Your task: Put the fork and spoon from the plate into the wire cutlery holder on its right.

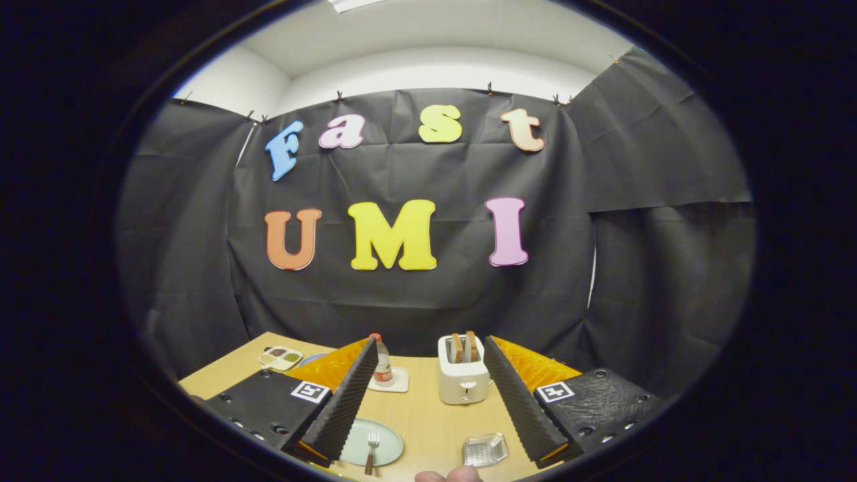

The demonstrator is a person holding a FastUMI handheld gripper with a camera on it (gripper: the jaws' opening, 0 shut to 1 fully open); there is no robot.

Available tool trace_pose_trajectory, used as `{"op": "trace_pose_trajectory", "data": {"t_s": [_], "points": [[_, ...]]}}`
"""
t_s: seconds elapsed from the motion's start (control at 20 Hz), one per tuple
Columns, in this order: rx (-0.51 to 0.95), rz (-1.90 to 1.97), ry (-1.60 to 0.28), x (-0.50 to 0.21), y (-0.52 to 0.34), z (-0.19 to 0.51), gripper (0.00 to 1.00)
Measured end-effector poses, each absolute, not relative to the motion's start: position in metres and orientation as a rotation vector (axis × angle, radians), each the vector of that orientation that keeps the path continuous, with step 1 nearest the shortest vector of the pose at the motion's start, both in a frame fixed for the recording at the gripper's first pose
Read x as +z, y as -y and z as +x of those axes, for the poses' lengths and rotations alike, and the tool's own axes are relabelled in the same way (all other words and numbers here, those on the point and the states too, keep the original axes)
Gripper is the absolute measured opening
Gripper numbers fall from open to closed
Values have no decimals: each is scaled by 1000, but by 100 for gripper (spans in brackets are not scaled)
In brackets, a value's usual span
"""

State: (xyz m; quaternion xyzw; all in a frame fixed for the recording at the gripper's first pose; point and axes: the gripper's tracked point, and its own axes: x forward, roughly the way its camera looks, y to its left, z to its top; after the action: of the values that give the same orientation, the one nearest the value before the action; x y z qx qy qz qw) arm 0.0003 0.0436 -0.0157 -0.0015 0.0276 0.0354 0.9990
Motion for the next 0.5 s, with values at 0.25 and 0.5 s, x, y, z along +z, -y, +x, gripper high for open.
{"op": "trace_pose_trajectory", "data": {"t_s": [0.25,0.5], "points": [[112,-15,-106,-40,-68,1,96],[132,-56,-174,-86,-91,4,96]]}}
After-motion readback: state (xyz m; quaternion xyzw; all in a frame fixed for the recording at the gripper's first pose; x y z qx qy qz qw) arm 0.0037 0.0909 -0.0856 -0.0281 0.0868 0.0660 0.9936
